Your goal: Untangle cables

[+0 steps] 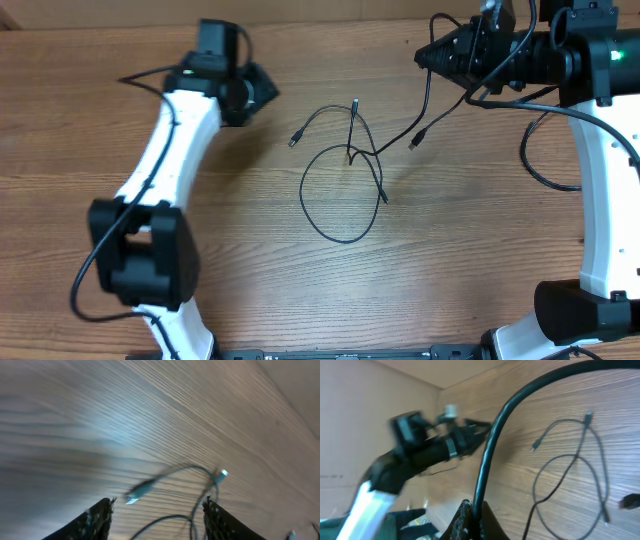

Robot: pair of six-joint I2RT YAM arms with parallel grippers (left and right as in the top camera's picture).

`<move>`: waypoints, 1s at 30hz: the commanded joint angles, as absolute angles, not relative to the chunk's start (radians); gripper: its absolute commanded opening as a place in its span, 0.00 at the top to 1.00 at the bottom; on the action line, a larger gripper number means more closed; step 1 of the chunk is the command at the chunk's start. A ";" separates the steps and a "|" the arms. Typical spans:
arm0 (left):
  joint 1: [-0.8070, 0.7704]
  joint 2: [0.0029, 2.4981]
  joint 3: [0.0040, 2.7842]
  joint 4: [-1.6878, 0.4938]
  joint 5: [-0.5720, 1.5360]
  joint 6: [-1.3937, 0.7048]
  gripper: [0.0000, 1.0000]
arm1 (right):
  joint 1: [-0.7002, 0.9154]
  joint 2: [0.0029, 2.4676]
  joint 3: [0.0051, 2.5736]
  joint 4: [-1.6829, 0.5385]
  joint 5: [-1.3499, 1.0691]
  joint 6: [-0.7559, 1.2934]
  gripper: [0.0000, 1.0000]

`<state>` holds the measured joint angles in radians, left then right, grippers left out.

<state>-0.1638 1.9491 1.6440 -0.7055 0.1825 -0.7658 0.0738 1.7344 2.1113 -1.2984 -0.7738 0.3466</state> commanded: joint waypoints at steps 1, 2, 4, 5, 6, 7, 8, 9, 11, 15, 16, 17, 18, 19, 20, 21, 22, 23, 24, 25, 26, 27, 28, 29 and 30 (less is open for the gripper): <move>-0.227 2.003 1.646 -0.659 0.253 -0.783 0.38 | 0.080 1.730 2.113 -1.292 -0.933 0.339 0.96; -0.241 2.012 1.646 -0.647 0.252 -0.783 0.34 | 0.080 1.730 2.113 -1.292 -0.964 0.339 0.96; -0.266 2.036 1.646 -0.620 0.251 -0.783 0.23 | 0.080 1.730 2.113 -1.293 -1.013 0.339 0.96; -0.277 2.046 1.646 -0.606 0.251 -0.783 0.18 | 0.080 1.730 2.113 -1.293 -1.029 0.339 0.96; -0.286 2.057 1.646 -0.592 0.244 -0.783 0.16 | 0.082 1.730 2.113 -1.292 -1.043 0.339 0.96; -0.295 2.069 1.646 -0.578 0.228 -0.788 0.14 | 0.086 1.730 2.113 -1.291 -1.061 0.339 0.96; -0.304 2.080 1.646 -0.567 0.208 -0.796 0.14 | 0.090 1.730 2.113 -1.289 -1.079 0.339 0.96; -0.310 2.093 1.646 -0.560 0.190 -0.812 0.14 | 0.095 1.730 2.113 -1.288 -1.097 0.339 0.96; -0.322 2.120 1.646 -0.548 0.170 -0.851 0.18 | 0.111 1.730 2.113 -1.288 -1.148 0.339 0.96; -0.336 2.172 1.646 -0.513 0.181 -0.886 0.42 | 0.144 1.730 2.113 -1.294 -1.245 0.284 0.96; -0.337 2.180 1.646 -0.503 0.182 -0.894 0.42 | 0.152 1.730 2.113 -1.296 -1.267 0.252 0.96; -0.337 2.188 1.646 -0.488 0.184 -0.899 0.41 | 0.159 1.730 2.113 -1.297 -1.284 0.235 0.96; -0.337 2.196 1.646 -0.472 0.184 -0.899 0.41 | 0.165 1.730 2.113 -1.297 -1.299 0.225 0.96; -0.337 2.200 1.646 -0.451 0.184 -0.899 0.40 | 0.171 1.730 2.113 -1.297 -1.304 0.226 0.96; -0.337 2.205 1.646 -0.431 0.183 -0.899 0.40 | 0.177 1.730 2.113 -1.297 -1.307 0.226 0.96; -0.337 2.205 1.646 -0.416 0.181 -0.899 0.39 | 0.184 1.729 2.113 -1.297 -1.308 0.225 0.96; -0.337 2.207 1.646 -0.400 0.176 -0.899 0.37 | 0.192 1.728 2.113 -1.297 -1.308 0.223 0.96; -0.338 2.210 1.646 -0.382 0.177 -0.899 0.34 | 0.201 1.728 2.113 -1.297 -1.313 0.204 0.96; -0.340 2.212 1.646 -0.368 0.177 -0.899 0.32 | 0.209 1.727 2.114 -1.297 -1.316 0.194 0.96; -0.342 2.216 1.646 -0.355 0.177 -0.900 0.32 | 0.216 1.726 2.113 -1.296 -1.316 0.190 0.96; -0.343 2.218 1.646 -0.348 0.176 -0.907 0.31 | 0.222 1.726 2.114 -1.296 -1.316 0.187 0.96; -0.345 2.223 1.646 -0.345 0.176 -0.916 0.32 | 0.226 1.723 2.114 -1.296 -1.320 0.185 0.96; -0.348 2.230 1.646 -0.340 0.176 -0.922 0.34 | 0.229 1.722 2.114 -1.296 -1.328 0.177 0.96; -0.352 2.237 1.646 -0.335 0.177 -0.927 0.38 | 0.230 1.720 2.114 -1.295 -1.338 0.176 0.96; -0.356 2.247 1.646 -0.334 0.176 -0.936 0.43 | 0.230 1.717 2.114 -1.293 -1.350 0.173 0.96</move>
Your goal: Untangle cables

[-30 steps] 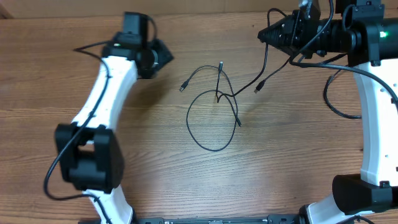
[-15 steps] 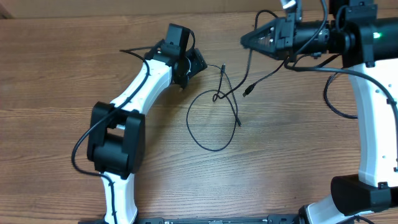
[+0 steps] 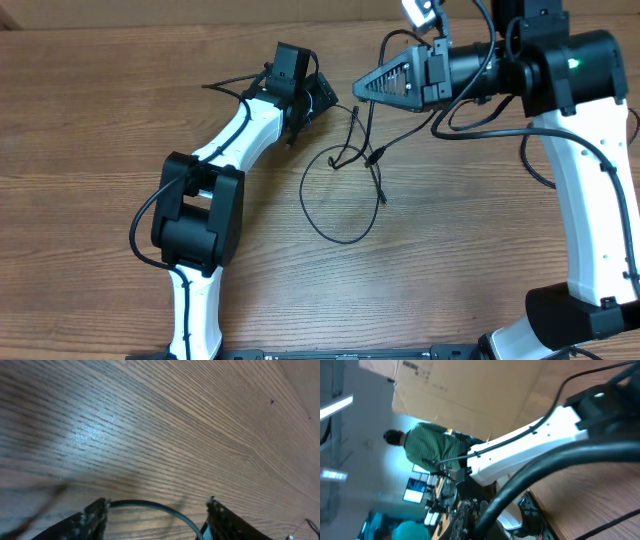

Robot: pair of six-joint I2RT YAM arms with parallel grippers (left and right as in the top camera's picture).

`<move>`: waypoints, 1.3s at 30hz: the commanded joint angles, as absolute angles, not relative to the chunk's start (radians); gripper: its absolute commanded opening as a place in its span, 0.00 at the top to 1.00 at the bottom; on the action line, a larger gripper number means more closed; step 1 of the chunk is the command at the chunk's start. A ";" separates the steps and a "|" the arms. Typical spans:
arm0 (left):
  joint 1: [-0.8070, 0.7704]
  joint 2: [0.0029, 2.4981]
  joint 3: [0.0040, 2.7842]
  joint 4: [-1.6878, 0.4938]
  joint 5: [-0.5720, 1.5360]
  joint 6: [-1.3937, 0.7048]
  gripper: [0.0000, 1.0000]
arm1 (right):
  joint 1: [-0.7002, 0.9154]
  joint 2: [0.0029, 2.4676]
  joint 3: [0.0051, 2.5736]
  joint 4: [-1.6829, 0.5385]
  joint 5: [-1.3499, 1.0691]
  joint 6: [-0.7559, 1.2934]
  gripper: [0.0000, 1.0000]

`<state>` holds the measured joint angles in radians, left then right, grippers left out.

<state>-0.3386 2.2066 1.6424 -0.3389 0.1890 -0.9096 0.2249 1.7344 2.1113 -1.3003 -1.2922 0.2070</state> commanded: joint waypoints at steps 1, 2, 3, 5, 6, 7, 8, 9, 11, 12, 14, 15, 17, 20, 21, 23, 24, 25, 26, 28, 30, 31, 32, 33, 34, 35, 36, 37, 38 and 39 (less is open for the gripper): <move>-0.358 2.254 1.646 -0.334 0.177 -0.944 0.48 | 0.230 1.716 2.114 -1.289 -1.353 0.173 0.96; -0.359 2.265 1.646 -0.333 0.176 -0.950 0.51 | 0.230 1.712 2.114 -1.285 -1.353 0.173 0.96; -0.361 2.270 1.646 -0.331 0.177 -0.955 0.55 | 0.230 1.711 2.114 -1.284 -1.352 0.173 0.96; -0.361 2.280 1.646 -0.331 0.179 -0.977 0.61 | 0.230 1.707 2.114 -1.284 -1.353 0.174 0.96; -0.361 2.283 1.646 -0.329 0.181 -0.979 0.61 | 0.230 1.707 2.114 -1.284 -1.353 0.173 0.96; -0.361 2.283 1.646 -0.327 0.181 -0.980 0.59 | 0.230 1.705 2.114 -1.283 -1.356 0.173 0.96; -0.361 2.283 1.646 -0.327 0.181 -0.980 0.50 | 0.230 1.703 2.115 -1.280 -1.361 0.173 0.96; -0.361 2.283 1.646 -0.327 0.190 -0.982 0.42 | 0.230 1.703 2.115 -1.272 -1.369 0.174 0.96; -0.361 2.283 1.646 -0.314 0.228 -0.995 0.42 | 0.230 1.702 2.115 -1.252 -1.384 0.174 0.96; -0.362 2.283 1.646 -0.306 0.240 -0.995 0.45 | 0.230 1.702 2.115 -1.248 -1.393 0.174 0.96; -0.369 2.283 1.646 -0.304 0.231 -0.996 0.60 | 0.230 1.702 2.115 -1.246 -1.409 0.174 0.96; -0.373 2.283 1.646 -0.302 0.228 -0.996 0.66 | 0.230 1.702 2.115 -1.246 -1.412 0.174 0.96; -0.377 2.284 1.646 -0.301 0.217 -0.997 0.71 | 0.230 1.702 2.115 -1.247 -1.414 0.174 0.96; -0.386 2.284 1.646 -0.295 0.199 -0.996 0.85 | 0.230 1.702 2.115 -1.253 -1.420 0.174 0.96; -0.388 2.284 1.646 -0.285 0.200 -0.995 0.90 | 0.230 1.702 2.115 -1.259 -1.419 0.174 0.96; -0.393 2.284 1.646 -0.262 0.200 -0.995 0.96 | 0.233 1.702 2.114 -1.266 -1.419 0.174 0.96; -0.396 2.284 1.646 -0.245 0.203 -0.995 0.96 | 0.236 1.702 2.114 -1.266 -1.419 0.174 0.96; -0.398 2.284 1.646 -0.220 0.210 -0.995 0.96 | 0.242 1.702 2.114 -1.265 -1.419 0.174 0.96; -0.398 2.284 1.646 -0.185 0.232 -0.995 0.96 | 0.249 1.702 2.114 -1.264 -1.420 0.174 0.96; -0.398 2.284 1.646 -0.106 0.302 -0.995 0.96 | 0.265 1.702 2.114 -1.264 -1.421 0.174 0.96; -0.401 2.284 1.646 -0.049 0.354 -0.995 0.96 | 0.284 1.702 2.114 -1.265 -1.431 0.174 0.96; -0.405 2.284 1.646 -0.042 0.354 -0.995 0.96 | 0.292 1.702 2.114 -1.264 -1.443 0.173 0.96; -0.407 2.284 1.646 -0.044 0.342 -0.995 0.96 | 0.302 1.702 2.114 -1.258 -1.460 0.173 0.96; -0.410 2.284 1.646 -0.056 0.326 -0.995 0.96 | 0.308 1.702 2.114 -1.253 -1.475 0.173 0.96; -0.412 2.284 1.646 -0.077 0.308 -0.995 0.96 | 0.313 1.702 2.114 -1.242 -1.491 0.173 0.96; -0.413 2.284 1.646 -0.097 0.291 -0.995 0.96 | 0.313 1.702 2.114 -1.233 -1.501 0.174 0.96; -0.414 2.284 1.646 -0.120 0.275 -0.994 0.96 | 0.313 1.702 2.114 -1.223 -1.514 0.174 0.96; -0.414 2.284 1.646 -0.140 0.260 -0.994 0.96 | 0.313 1.702 2.114 -1.207 -1.539 0.174 0.96; -0.414 2.284 1.646 -0.159 0.247 -0.994 0.96 | 0.312 1.702 2.115 -1.188 -1.569 0.174 0.96; -0.414 2.284 1.646 -0.179 0.232 -0.994 0.96 | 0.311 1.702 2.115 -1.165 -1.570 0.187 0.96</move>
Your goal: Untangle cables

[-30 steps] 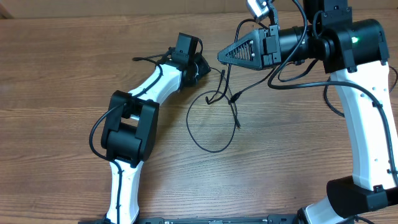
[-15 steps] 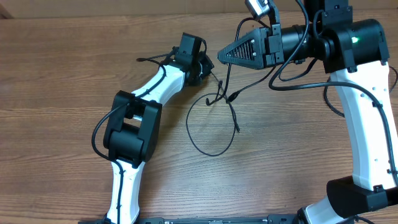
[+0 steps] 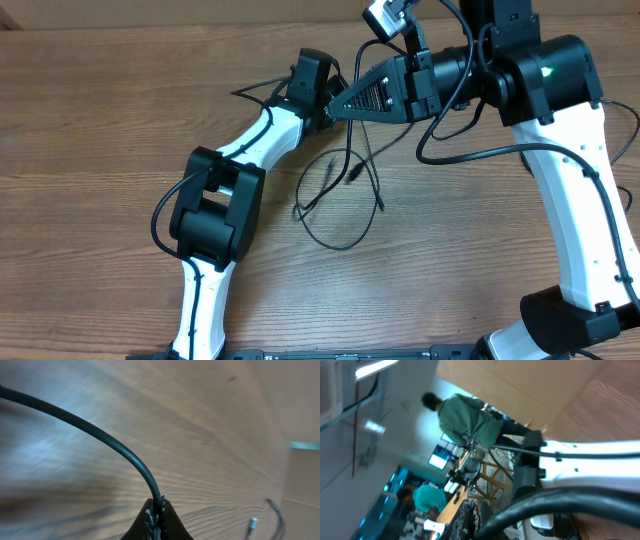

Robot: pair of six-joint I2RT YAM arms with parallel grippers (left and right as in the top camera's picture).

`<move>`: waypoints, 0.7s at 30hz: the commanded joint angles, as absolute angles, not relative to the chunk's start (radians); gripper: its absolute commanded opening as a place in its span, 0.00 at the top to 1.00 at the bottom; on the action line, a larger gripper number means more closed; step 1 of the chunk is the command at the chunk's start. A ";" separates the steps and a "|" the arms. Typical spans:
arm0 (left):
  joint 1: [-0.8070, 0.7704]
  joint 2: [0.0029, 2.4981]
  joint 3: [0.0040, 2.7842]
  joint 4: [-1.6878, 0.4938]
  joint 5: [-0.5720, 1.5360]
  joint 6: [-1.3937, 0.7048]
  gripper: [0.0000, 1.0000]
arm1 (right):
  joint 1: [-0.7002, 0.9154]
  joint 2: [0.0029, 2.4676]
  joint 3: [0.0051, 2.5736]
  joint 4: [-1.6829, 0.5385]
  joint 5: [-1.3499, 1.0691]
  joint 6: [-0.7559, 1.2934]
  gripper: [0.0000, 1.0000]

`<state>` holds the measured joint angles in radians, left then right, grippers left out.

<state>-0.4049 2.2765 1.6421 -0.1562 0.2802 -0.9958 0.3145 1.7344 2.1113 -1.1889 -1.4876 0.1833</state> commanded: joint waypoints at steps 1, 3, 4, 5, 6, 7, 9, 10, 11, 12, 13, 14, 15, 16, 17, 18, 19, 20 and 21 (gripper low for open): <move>-0.413 2.284 1.646 -0.192 0.225 -0.986 0.96 | 0.311 1.702 2.116 -1.126 -1.570 0.189 0.96; -0.411 2.284 1.646 -0.203 0.229 -0.961 0.95 | 0.309 1.702 2.116 -1.068 -1.556 0.189 0.96; -0.410 2.283 1.646 -0.207 0.229 -0.948 0.96 | 0.305 1.702 2.116 -1.055 -1.541 0.192 0.96; -0.406 2.283 1.647 -0.210 0.238 -0.926 0.96 | 0.294 1.702 2.116 -1.050 -1.515 0.206 0.96; -0.403 2.281 1.647 -0.212 0.252 -0.897 0.96 | 0.282 1.702 2.116 -1.047 -1.497 0.217 0.96; -0.399 2.281 1.647 -0.213 0.263 -0.870 0.96 | 0.265 1.702 2.116 -1.047 -1.489 0.220 0.96; -0.387 2.275 1.647 -0.223 0.289 -0.823 0.96 | 0.216 1.702 2.116 -1.048 -1.474 0.232 0.96; -0.377 2.270 1.647 -0.236 0.293 -0.818 0.96 | 0.185 1.702 2.116 -1.048 -1.455 0.250 0.96; -0.366 2.265 1.647 -0.249 0.296 -0.818 0.96 | 0.155 1.702 2.116 -1.047 -1.436 0.269 0.96; -0.355 2.259 1.647 -0.260 0.298 -0.818 0.96 | 0.120 1.702 2.116 -1.038 -1.423 0.294 0.96; -0.346 2.255 1.647 -0.268 0.297 -0.818 0.96 | 0.089 1.702 2.116 -1.025 -1.422 0.320 0.96; -0.335 2.249 1.647 -0.281 0.297 -0.818 0.96 | 0.057 1.702 2.116 -1.009 -1.421 0.347 0.96; -0.323 2.247 1.647 -0.297 0.297 -0.818 0.96 | 0.019 1.702 2.116 -0.989 -1.422 0.384 0.96; -0.314 2.244 1.647 -0.315 0.297 -0.819 0.96 | -0.012 1.702 2.116 -0.971 -1.422 0.420 0.96; -0.303 2.244 1.647 -0.342 0.298 -0.819 0.96 | -0.047 1.702 2.116 -0.950 -1.422 0.456 0.96; -0.297 2.244 1.647 -0.366 0.302 -0.821 0.96 | -0.076 1.702 2.116 -0.931 -1.422 0.482 0.96; -0.292 2.244 1.647 -0.393 0.305 -0.830 0.96 | -0.107 1.702 2.116 -0.908 -1.421 0.505 0.96; -0.289 2.244 1.647 -0.416 0.305 -0.834 0.96 | -0.128 1.702 2.116 -0.893 -1.421 0.514 0.96; -0.287 2.244 1.647 -0.435 0.304 -0.834 0.96 | -0.155 1.702 2.116 -0.880 -1.408 0.524 0.96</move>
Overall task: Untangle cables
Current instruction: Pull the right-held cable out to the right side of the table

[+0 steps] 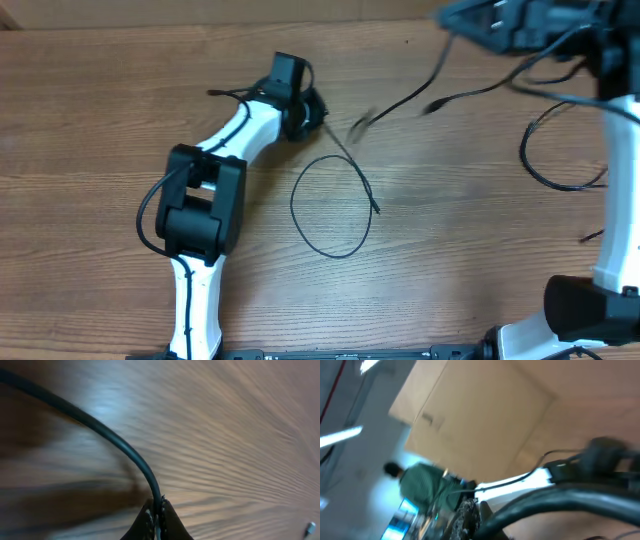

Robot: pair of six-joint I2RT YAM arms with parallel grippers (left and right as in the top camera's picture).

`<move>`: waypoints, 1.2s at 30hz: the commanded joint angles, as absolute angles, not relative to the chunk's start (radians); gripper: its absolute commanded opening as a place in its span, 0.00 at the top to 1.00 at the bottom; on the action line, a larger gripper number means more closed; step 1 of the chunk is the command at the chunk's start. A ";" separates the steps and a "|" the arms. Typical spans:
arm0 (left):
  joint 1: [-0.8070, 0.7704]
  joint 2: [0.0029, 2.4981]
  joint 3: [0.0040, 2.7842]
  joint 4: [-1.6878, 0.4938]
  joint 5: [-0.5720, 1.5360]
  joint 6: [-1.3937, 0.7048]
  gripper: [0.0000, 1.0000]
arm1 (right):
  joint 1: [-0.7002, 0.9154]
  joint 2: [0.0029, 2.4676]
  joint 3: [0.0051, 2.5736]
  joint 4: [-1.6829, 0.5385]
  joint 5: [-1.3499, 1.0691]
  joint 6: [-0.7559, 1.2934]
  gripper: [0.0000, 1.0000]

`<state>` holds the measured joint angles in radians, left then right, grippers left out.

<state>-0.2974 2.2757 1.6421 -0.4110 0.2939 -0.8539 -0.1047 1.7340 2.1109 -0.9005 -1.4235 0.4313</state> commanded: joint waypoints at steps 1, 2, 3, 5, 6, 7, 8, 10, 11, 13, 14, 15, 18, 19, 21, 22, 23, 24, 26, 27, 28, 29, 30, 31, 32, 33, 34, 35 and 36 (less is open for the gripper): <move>-0.286 2.244 1.647 -0.450 0.304 -0.834 0.96 | -0.176 1.702 2.116 -0.879 -1.383 0.524 0.96; -0.287 2.244 1.647 -0.459 0.305 -0.834 0.96 | -0.199 1.702 2.115 -0.881 -1.347 0.524 0.96; -0.287 2.244 1.647 -0.466 0.304 -0.834 0.96 | -0.216 1.702 2.115 -0.890 -1.312 0.524 0.96; -0.289 2.244 1.647 -0.472 0.305 -0.833 0.96 | -0.245 1.702 2.115 -0.926 -1.223 0.524 0.96; -0.291 2.244 1.647 -0.475 0.306 -0.833 0.96 | -0.255 1.702 2.115 -0.946 -1.182 0.524 0.96; -0.293 2.244 1.647 -0.475 0.310 -0.827 0.96 | -0.262 1.702 2.115 -0.968 -1.142 0.524 0.96; -0.294 2.244 1.647 -0.475 0.319 -0.809 0.96 | -0.267 1.702 2.115 -0.994 -1.088 0.524 0.96; -0.294 2.244 1.647 -0.475 0.347 -0.778 0.96 | -0.271 1.702 2.115 -1.043 -0.954 0.524 0.96; -0.294 2.244 1.647 -0.476 0.363 -0.772 0.96 | -0.271 1.702 2.115 -1.064 -0.876 0.524 0.96; -0.294 2.244 1.647 -0.474 0.402 -0.765 0.96 | -0.270 1.704 2.115 -1.105 -0.709 0.524 0.96; -0.294 2.244 1.647 -0.474 0.417 -0.764 0.96 | -0.269 1.707 2.114 -1.125 -0.629 0.524 0.96; -0.293 2.244 1.647 -0.474 0.422 -0.762 0.96 | -0.268 1.710 2.114 -1.144 -0.560 0.524 0.96; -0.292 2.244 1.647 -0.474 0.435 -0.762 0.96 | -0.268 1.724 2.114 -1.185 -0.452 0.524 0.96; -0.292 2.244 1.647 -0.474 0.438 -0.762 0.96 | -0.268 1.731 2.114 -1.198 -0.422 0.524 0.96; -0.292 2.244 1.647 -0.475 0.439 -0.762 0.96 | -0.268 1.747 2.114 -1.216 -0.376 0.524 0.96; -0.292 2.244 1.647 -0.475 0.439 -0.762 0.96 | -0.268 1.757 2.114 -1.224 -0.356 0.525 0.96; -0.292 2.244 1.647 -0.475 0.438 -0.762 0.96 | -0.268 1.766 2.114 -1.231 -0.339 0.525 0.96; -0.292 2.244 1.647 -0.475 0.438 -0.762 0.96 | -0.268 1.781 2.114 -1.242 -0.318 0.525 0.96; -0.292 2.244 1.647 -0.475 0.438 -0.762 0.95 | -0.268 1.809 2.113 -1.264 -0.288 0.532 0.96; -0.292 2.244 1.647 -0.476 0.438 -0.762 0.95 | -0.268 1.822 2.113 -1.272 -0.269 0.540 0.96; -0.292 2.244 1.647 -0.477 0.438 -0.762 0.95 | -0.268 1.836 2.113 -1.282 -0.243 0.559 0.96; -0.292 2.244 1.647 -0.480 0.438 -0.762 0.95 | -0.268 1.851 2.113 -1.289 -0.212 0.583 0.96; -0.292 2.244 1.647 -0.487 0.438 -0.762 0.95 | -0.268 1.867 2.113 -1.295 -0.176 0.607 0.96; -0.292 2.244 1.647 -0.495 0.438 -0.761 0.95 | -0.268 1.882 2.113 -1.298 -0.145 0.624 0.96; -0.292 2.244 1.647 -0.502 0.438 -0.754 0.95 | -0.268 1.898 2.113 -1.302 -0.114 0.636 0.96; -0.292 2.244 1.647 -0.511 0.437 -0.741 0.94 | -0.268 1.913 2.113 -1.306 -0.094 0.648 0.96; -0.292 2.244 1.647 -0.518 0.435 -0.731 0.95 | -0.268 1.927 2.113 -1.313 -0.077 0.659 0.96; -0.292 2.244 1.647 -0.525 0.434 -0.723 0.95 | -0.268 1.940 2.113 -1.317 -0.065 0.663 0.96; -0.292 2.244 1.647 -0.527 0.435 -0.714 0.94 | -0.269 1.956 2.113 -1.323 -0.054 0.663 0.96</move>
<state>-0.2863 2.2730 1.6421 -0.5175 0.4198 -0.7647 -0.2676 1.9301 2.1109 -1.3182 -0.1577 0.6182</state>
